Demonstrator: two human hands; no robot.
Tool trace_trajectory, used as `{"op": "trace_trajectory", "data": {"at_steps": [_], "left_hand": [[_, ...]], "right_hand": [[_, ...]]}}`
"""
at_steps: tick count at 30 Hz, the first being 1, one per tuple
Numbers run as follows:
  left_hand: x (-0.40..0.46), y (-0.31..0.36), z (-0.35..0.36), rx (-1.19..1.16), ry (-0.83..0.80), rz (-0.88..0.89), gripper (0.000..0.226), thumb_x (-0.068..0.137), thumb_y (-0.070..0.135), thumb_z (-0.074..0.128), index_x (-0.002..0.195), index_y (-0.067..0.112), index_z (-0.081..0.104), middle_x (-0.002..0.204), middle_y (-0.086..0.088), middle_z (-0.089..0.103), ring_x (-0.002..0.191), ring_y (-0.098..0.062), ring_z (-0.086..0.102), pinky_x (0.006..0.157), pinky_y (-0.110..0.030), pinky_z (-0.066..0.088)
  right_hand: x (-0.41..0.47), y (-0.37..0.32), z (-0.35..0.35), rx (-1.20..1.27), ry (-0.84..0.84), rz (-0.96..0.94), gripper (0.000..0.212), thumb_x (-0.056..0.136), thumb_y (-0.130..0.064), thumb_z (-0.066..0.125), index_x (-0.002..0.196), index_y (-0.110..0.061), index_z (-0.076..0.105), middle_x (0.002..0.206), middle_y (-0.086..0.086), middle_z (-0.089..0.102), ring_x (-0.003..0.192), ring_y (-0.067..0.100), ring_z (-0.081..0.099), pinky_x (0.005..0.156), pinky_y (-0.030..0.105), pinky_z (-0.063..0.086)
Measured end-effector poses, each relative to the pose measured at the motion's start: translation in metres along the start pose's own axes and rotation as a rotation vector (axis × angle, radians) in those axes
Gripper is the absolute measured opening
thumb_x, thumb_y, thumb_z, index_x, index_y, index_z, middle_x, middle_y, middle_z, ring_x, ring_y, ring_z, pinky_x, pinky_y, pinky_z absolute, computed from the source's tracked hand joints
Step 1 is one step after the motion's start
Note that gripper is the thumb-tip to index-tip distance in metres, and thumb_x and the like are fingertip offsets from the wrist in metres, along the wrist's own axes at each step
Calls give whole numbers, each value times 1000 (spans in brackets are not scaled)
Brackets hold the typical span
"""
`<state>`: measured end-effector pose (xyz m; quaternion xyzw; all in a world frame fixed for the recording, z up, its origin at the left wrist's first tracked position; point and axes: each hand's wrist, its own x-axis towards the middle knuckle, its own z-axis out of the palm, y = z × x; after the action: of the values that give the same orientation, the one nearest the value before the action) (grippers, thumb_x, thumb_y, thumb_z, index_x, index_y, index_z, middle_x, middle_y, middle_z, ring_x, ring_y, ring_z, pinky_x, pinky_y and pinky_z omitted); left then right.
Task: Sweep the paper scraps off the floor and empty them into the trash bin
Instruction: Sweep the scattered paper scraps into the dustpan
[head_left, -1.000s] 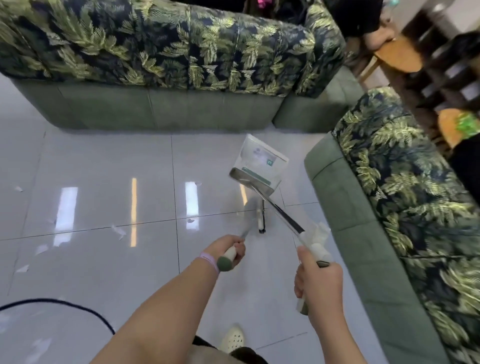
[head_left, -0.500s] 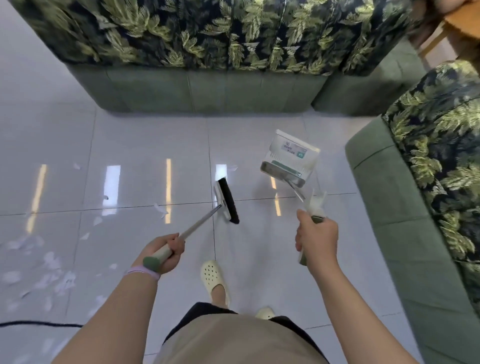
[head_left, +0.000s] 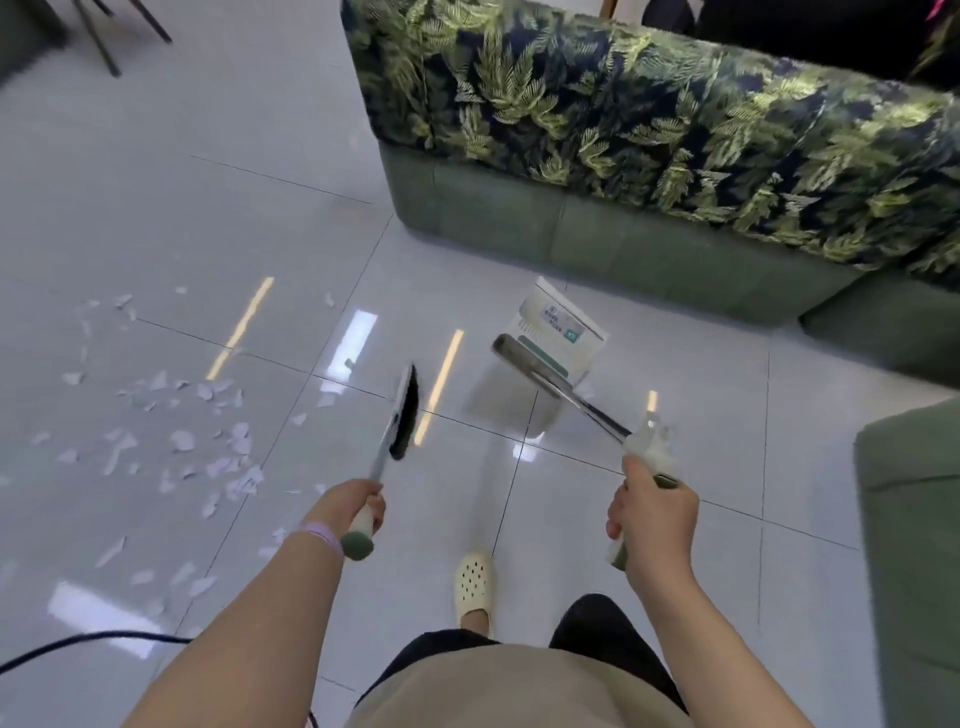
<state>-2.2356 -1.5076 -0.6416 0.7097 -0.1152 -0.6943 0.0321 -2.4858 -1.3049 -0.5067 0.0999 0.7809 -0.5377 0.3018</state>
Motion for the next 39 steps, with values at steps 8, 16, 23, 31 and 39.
{"op": "trace_trajectory", "data": {"at_steps": [8, 16, 23, 31, 39], "left_hand": [[4, -13, 34, -54, 126, 147, 14, 100, 3, 47, 86, 7, 46, 46, -5, 45, 31, -14, 40, 34, -17, 35], [-34, -32, 179, -90, -178, 33, 17, 99, 10, 53, 87, 14, 41, 54, -2, 40, 37, -10, 35, 32, -15, 30], [-60, -23, 333, 62, -366, -154, 11, 99, 12, 54, 91, 9, 47, 63, 0, 41, 38, -7, 38, 33, -14, 31], [-44, -36, 441, 100, -444, -271, 9, 101, 10, 49, 93, 5, 49, 66, -1, 43, 38, -7, 43, 33, -15, 39], [0, 4, 399, -19, -432, -262, 6, 102, 9, 45, 96, 7, 45, 69, 0, 38, 36, -10, 41, 32, -16, 39]], "right_hand": [[51, -37, -11, -68, -83, -105, 31, 86, -18, 58, 63, -10, 39, 49, 6, 33, 43, 22, 33, 47, 31, 33], [143, -101, -51, -50, -94, -93, 27, 87, -20, 58, 68, -10, 42, 49, 4, 36, 38, 19, 35, 48, 34, 30], [214, -128, -107, 21, -38, -41, 22, 83, -16, 58, 67, -8, 44, 51, 5, 37, 41, 20, 36, 47, 31, 36], [254, -123, -171, 34, 66, 4, 26, 85, -20, 61, 66, -10, 46, 49, 4, 41, 43, 21, 38, 46, 31, 39], [267, -122, -141, -127, 90, 9, 21, 86, -18, 60, 69, -8, 52, 51, 4, 47, 44, 22, 42, 46, 30, 41]]}}
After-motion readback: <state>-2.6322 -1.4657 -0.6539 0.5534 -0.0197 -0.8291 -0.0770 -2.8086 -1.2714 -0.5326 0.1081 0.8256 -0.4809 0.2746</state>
